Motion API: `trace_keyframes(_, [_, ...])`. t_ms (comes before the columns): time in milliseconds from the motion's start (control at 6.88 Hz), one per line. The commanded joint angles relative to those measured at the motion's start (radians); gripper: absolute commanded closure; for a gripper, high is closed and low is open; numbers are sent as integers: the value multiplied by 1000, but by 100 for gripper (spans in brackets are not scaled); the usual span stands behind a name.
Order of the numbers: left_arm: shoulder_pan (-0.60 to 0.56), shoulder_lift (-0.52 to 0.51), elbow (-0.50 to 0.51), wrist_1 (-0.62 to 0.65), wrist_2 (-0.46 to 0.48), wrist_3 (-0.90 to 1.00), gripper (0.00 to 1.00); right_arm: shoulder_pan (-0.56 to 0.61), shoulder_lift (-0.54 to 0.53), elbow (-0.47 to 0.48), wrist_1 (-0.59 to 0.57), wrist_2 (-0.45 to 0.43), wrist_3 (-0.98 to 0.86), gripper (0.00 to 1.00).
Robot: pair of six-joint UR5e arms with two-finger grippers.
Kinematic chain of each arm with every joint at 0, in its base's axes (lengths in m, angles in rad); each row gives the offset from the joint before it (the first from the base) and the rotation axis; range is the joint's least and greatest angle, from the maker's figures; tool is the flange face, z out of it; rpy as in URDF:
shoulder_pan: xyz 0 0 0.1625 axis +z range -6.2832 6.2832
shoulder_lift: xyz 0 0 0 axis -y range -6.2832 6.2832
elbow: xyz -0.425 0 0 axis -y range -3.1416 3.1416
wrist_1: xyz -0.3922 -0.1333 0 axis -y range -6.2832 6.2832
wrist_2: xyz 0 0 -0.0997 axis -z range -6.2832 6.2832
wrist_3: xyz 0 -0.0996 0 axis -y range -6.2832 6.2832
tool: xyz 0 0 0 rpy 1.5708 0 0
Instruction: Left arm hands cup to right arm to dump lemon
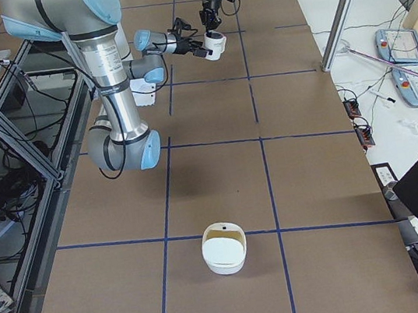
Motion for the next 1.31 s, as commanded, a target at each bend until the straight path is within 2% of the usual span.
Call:
trace_keyframes(0, [0,4,-7,2,0,0,98,4,0,0,1,-1,-2,0])
trace_keyframes(581, [8,6,-40,2,-2,0,95,12,0,-2,-1,-3,-2,1])
trace_keyframes(727, [13,6,-43,2,-2,0,92,12,-5,-4,-1,-1,-2,12])
trace_keyframes(872, [14,6,-43,1,-5,0,91,12,-3,-7,-1,-1,-2,32])
trace_keyframes(1018, [17,4,-42,-1,-6,0,80,12,-9,-8,-2,-3,-7,53])
trace_keyframes(1163, [17,6,-40,-1,-6,0,45,12,-6,-7,-2,-3,-37,64])
